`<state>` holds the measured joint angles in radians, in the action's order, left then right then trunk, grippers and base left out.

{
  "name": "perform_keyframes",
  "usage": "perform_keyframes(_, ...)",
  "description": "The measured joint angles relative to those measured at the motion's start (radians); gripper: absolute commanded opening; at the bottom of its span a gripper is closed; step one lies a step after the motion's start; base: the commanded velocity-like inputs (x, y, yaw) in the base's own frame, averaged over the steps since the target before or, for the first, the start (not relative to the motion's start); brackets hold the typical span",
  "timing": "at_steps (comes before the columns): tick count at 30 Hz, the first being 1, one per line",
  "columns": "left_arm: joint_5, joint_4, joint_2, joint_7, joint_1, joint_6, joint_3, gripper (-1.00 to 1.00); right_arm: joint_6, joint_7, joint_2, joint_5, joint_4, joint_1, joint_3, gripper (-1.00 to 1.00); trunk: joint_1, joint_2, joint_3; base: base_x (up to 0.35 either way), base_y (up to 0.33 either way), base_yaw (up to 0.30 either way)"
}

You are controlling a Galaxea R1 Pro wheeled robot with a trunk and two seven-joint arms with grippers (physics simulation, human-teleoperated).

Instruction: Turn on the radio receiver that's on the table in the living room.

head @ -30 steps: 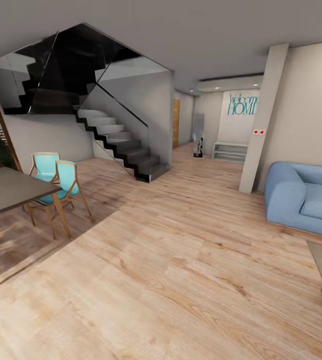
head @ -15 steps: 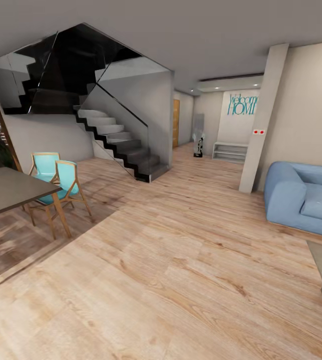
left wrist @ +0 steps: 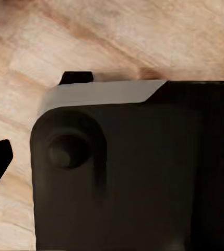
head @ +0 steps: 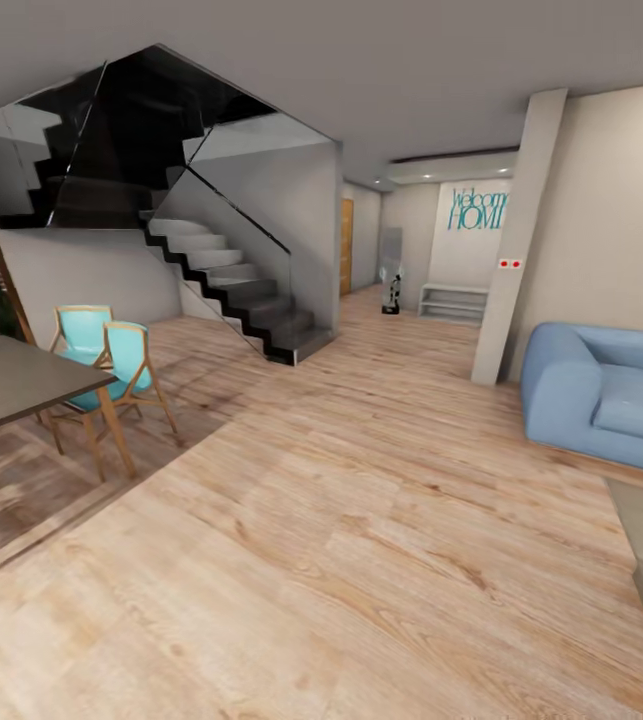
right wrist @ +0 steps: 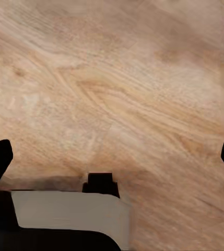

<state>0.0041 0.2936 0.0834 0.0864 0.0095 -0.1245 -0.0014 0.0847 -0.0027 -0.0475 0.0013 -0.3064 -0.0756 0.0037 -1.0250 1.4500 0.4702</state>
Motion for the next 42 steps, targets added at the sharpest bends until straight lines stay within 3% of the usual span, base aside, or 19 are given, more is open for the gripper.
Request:
perform_keyframes(1,0.001,0.193,0.0,0.001,0.0,-0.008,0.0,1.0,0.0,0.0,-0.006,0.001,-0.107,-0.005,0.0,1.0,0.0,0.0,0.0,0.0,0.0,-0.248)
perform_keyframes(2,0.0,0.287,0.0,0.002,-0.002,-0.009,0.0,1.0,0.001,0.0,-0.01,0.0,-0.098,-0.001,0.0,1.0,0.0,0.0,0.0,0.0,0.0,-0.254)
perform_keyframes(11,-0.001,0.3,-0.006,0.003,0.0,0.062,0.001,1.0,0.0,0.002,-0.023,0.0,-0.115,-0.001,0.001,1.0,0.0,0.0,0.0,0.0,0.0,-0.273)
perform_keyframes(25,-0.003,0.3,-0.022,0.009,0.0,0.065,0.003,1.0,-0.001,0.007,-0.032,0.0,-0.12,-0.001,0.001,1.0,0.0,0.0,0.0,0.0,0.0,-0.279)
perform_keyframes(42,-0.006,0.3,-0.024,0.01,0.0,0.065,0.003,1.0,-0.001,0.009,-0.038,0.002,-0.123,-0.001,0.001,1.0,0.0,0.0,0.0,0.002,-0.024,-0.279)
